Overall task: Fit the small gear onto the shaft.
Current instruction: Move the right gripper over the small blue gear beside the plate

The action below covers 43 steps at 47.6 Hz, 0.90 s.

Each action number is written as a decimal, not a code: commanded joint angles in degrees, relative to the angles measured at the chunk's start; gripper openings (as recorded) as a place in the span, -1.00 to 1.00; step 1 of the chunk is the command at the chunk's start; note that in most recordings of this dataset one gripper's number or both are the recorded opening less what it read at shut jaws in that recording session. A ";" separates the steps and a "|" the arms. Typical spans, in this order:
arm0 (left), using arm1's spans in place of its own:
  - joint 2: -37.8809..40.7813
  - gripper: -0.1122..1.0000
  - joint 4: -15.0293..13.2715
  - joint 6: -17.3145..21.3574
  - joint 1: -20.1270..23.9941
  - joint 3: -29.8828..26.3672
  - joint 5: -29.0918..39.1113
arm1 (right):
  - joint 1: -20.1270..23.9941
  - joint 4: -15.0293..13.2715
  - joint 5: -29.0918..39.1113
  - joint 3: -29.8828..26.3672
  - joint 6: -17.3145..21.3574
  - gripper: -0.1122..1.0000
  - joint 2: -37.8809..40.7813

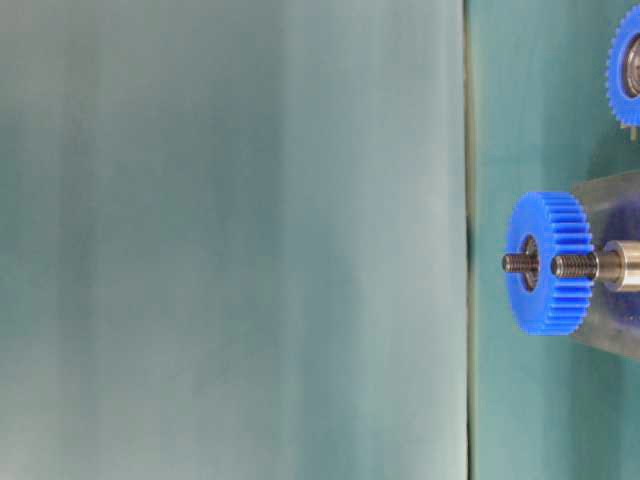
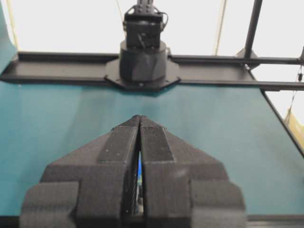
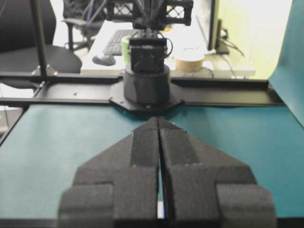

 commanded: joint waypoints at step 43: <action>19.42 -0.80 0.53 -3.52 -0.26 -11.07 21.71 | -9.49 8.44 47.37 -27.42 3.52 -0.78 49.04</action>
